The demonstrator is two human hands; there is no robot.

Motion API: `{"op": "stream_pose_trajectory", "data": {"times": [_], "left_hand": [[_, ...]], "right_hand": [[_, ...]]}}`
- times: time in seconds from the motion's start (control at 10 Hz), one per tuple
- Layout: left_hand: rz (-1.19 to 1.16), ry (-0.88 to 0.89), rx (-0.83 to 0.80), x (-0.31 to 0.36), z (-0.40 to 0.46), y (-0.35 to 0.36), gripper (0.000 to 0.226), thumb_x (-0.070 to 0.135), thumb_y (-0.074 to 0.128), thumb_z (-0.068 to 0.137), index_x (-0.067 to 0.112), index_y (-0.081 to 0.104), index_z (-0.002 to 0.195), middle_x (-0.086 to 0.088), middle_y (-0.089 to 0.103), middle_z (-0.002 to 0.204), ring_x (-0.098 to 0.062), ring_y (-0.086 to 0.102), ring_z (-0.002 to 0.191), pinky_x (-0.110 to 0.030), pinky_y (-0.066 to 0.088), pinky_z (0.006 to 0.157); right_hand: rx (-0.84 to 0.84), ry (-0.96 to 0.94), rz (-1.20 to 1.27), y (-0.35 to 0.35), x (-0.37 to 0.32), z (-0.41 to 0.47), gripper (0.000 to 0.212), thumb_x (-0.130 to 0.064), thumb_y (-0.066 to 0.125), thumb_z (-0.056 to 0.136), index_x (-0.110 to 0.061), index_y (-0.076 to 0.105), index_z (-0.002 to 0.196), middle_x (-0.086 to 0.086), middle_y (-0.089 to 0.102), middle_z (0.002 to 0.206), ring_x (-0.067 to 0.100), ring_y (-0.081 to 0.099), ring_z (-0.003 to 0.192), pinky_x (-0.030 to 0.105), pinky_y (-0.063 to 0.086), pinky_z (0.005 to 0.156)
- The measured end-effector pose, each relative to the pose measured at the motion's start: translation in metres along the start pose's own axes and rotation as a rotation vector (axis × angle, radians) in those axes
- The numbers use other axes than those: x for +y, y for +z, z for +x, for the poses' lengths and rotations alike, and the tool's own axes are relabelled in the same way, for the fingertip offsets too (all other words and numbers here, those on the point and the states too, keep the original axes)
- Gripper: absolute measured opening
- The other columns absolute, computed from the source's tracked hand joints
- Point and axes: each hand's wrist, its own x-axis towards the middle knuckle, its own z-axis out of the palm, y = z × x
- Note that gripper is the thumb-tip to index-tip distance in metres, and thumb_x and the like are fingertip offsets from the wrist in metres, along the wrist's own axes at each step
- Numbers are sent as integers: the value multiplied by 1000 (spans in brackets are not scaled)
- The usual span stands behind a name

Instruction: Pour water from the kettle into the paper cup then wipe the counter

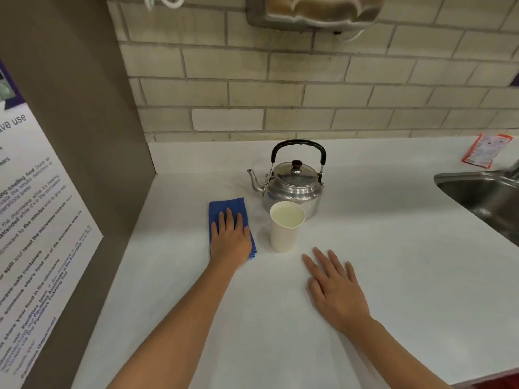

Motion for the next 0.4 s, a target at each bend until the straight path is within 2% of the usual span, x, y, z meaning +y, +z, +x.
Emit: {"op": "stream_pose_trajectory", "data": {"times": [0.2,0.3,0.4], "left_hand": [[27,-7,-58,4,-7,-8,51,29,17,98,14,2,145,-10,0,157,-28,0,144,-44,4,118],[-89,-46,-100,9,-15,-20,51,28,18,98,11,5,145,-12,3,157,-30,1,144,-45,6,118],[-224,-97,-12,20,-22,-38,50,28,17,99,8,13,144,-16,12,155,-34,8,143,-46,10,117]], "right_hand": [[-30,5,21,-8,-6,0,51,-35,24,98,-42,13,147,-15,4,159,13,-4,147,40,-2,120],[-77,12,43,-18,-4,2,51,-36,23,99,-40,12,148,-13,8,159,14,0,147,41,1,119],[-9,-15,33,-44,-6,18,52,-36,27,99,-38,13,149,-10,13,159,17,4,147,42,3,119]]}}
